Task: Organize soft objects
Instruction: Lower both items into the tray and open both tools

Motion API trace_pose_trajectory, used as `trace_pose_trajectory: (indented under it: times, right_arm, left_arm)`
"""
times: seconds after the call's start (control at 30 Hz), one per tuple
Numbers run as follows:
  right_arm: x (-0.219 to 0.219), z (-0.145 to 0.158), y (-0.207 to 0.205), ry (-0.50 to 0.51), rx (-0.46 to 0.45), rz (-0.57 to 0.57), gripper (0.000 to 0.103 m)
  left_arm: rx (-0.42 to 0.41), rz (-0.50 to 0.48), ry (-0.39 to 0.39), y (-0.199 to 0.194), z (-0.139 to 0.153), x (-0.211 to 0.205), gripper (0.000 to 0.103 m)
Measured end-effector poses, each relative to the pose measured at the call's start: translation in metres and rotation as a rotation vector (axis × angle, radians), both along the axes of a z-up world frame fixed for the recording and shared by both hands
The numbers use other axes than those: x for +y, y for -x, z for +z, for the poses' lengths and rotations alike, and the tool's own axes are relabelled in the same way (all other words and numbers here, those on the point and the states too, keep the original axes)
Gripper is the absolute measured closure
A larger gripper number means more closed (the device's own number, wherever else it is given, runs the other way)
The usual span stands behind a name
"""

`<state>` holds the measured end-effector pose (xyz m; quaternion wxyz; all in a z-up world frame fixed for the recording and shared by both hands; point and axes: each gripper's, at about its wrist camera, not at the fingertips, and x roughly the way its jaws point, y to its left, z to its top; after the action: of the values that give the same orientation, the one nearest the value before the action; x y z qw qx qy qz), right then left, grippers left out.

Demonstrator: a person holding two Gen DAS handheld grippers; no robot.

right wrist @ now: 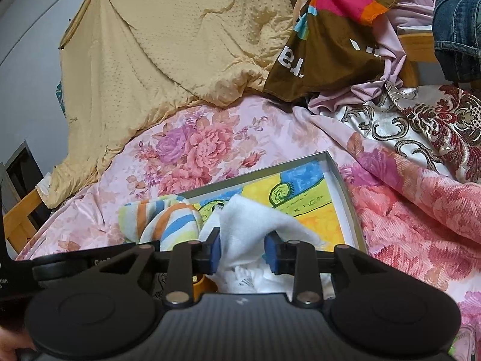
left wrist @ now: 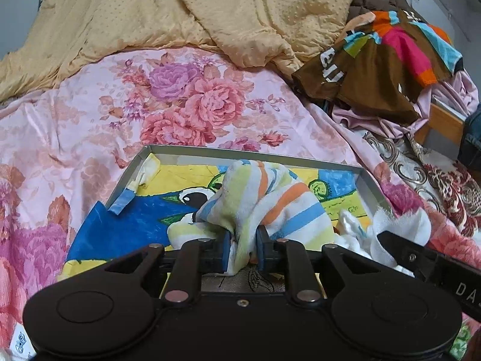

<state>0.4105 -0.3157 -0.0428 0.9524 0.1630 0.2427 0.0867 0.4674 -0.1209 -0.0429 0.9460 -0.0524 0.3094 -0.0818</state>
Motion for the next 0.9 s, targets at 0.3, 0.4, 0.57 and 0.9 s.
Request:
trace_pose_trajectory:
  times: [0.3, 0.4, 0.57, 0.9]
  right_arm:
    - [-0.0011, -0.001, -0.0011, -0.005, 0.014, -0.022, 0.057]
    - [-0.002, -0.0014, -0.0003, -0.01, 0.015, -0.022, 0.057]
    - [-0.0019, -0.0013, 0.0, -0.011, 0.018, -0.026, 0.053]
    - [0.0012, 0.0051, 0.0049, 0.02, 0.004, -0.034, 0.038]
  left_arm:
    - [0.022, 0.027, 0.04, -0.0002, 0.0007, 0.0015, 0.081]
    - [0.018, 0.026, 0.039, 0.0002, 0.0011, 0.0003, 0.079]
    - [0.025, 0.041, 0.067, -0.0007, 0.0017, 0.0035, 0.075]
    - [-0.004, 0.049, 0.08, 0.0074, 0.0088, 0.0098, 0.054]
